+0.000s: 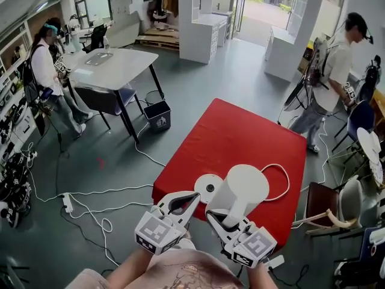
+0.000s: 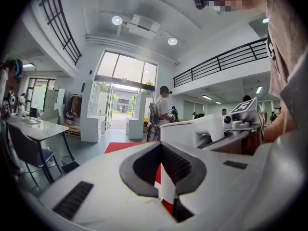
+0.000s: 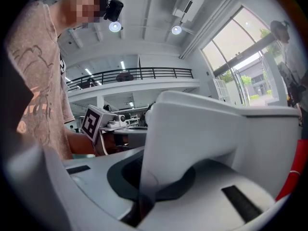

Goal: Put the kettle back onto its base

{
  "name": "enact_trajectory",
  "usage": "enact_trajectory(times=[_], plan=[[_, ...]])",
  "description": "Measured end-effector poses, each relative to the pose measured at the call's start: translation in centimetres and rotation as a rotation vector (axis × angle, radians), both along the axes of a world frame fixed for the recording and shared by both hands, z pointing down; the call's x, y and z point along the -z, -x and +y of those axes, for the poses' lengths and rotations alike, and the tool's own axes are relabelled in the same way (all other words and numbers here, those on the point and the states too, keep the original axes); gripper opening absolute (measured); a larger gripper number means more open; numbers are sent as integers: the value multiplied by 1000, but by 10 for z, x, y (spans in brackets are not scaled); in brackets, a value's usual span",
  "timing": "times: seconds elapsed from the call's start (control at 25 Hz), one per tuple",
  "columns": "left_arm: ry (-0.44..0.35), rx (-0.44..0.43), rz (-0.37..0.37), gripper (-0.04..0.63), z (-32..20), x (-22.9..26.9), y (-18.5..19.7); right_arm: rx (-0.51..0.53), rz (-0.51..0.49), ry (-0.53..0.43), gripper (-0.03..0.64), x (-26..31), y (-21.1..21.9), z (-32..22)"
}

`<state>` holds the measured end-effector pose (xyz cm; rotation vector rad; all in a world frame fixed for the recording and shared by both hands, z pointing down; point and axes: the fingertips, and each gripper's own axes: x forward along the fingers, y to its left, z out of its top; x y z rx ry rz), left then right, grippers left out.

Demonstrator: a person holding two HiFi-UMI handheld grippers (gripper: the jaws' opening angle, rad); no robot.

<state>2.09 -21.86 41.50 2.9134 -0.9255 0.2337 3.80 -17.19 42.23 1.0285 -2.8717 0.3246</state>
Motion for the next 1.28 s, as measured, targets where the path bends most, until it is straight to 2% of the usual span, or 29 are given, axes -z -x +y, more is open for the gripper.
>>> enact_trajectory(times=[0.52,0.88,1.28], plan=[[-60,-105,-54,-12,-56,4,-10,-66,-2,12,5,-6,-1,-64],[-18,-70,-37,-12,-72,1,-20,-17,15,18,5,-12,-10,-79],[-23,-25,-49,-12,-81,-6,-12,30,13,14,5,-26,-3,-89]])
